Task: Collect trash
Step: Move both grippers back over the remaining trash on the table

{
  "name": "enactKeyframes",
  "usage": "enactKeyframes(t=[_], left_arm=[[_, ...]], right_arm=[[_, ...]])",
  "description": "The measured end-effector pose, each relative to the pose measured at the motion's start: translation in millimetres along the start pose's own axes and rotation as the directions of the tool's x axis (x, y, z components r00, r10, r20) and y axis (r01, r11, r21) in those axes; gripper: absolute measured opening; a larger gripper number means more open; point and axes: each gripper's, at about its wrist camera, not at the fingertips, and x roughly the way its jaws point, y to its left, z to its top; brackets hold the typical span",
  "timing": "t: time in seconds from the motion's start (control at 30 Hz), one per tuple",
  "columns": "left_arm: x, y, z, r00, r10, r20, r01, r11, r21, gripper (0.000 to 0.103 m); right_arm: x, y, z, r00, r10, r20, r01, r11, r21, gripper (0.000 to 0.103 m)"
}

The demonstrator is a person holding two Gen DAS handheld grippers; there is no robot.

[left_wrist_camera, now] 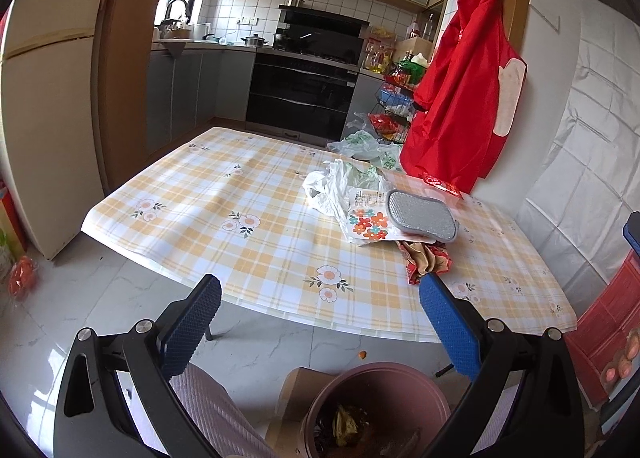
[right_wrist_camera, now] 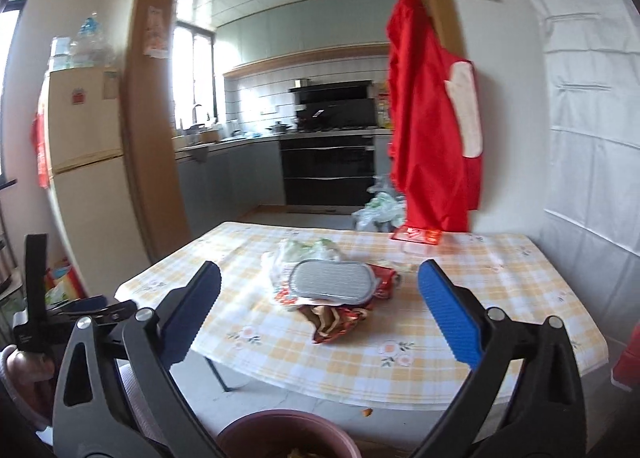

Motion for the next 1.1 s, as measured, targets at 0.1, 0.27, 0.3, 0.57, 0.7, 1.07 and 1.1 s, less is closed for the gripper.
enactKeyframes(t=[0.1, 0.27, 0.3, 0.57, 0.7, 1.07, 1.1], left_arm=[[0, 0, 0, 1.0, -0.002, 0.001, 0.002, 1.0, 0.0, 0.097], [5, -2, -2, 1.0, 0.001, -0.013, -0.001, 1.0, 0.008, 0.097], [8, -3, -2, 1.0, 0.001, -0.018, -0.001, 1.0, 0.013, 0.097], [35, -18, -8, 0.997, -0.007, -0.076, 0.011, 0.999, 0.045, 0.097], [48, -28, -11, 0.995, -0.029, -0.099, 0.036, 0.997, 0.074, 0.097], [93, -67, 10, 0.972, -0.177, -0.157, 0.192, 0.977, 0.089, 0.096], [100, -70, 14, 0.968, -0.191, -0.163, 0.207, 0.975, 0.086, 0.094]], right_arm=[[3, -8, -2, 1.0, -0.02, -0.012, 0.021, 0.999, 0.028, 0.097], [12, -17, -9, 0.998, -0.039, -0.041, 0.041, 0.998, 0.053, 0.097], [14, -19, -10, 0.998, -0.041, -0.049, 0.044, 0.997, 0.056, 0.097], [35, -40, -28, 0.993, -0.05, -0.109, 0.064, 0.99, 0.128, 0.097], [47, -50, -38, 0.988, -0.06, -0.142, 0.081, 0.985, 0.151, 0.097], [83, -79, -65, 0.969, -0.106, -0.224, 0.149, 0.972, 0.184, 0.097], [86, -81, -67, 0.967, -0.109, -0.232, 0.154, 0.971, 0.185, 0.097]])
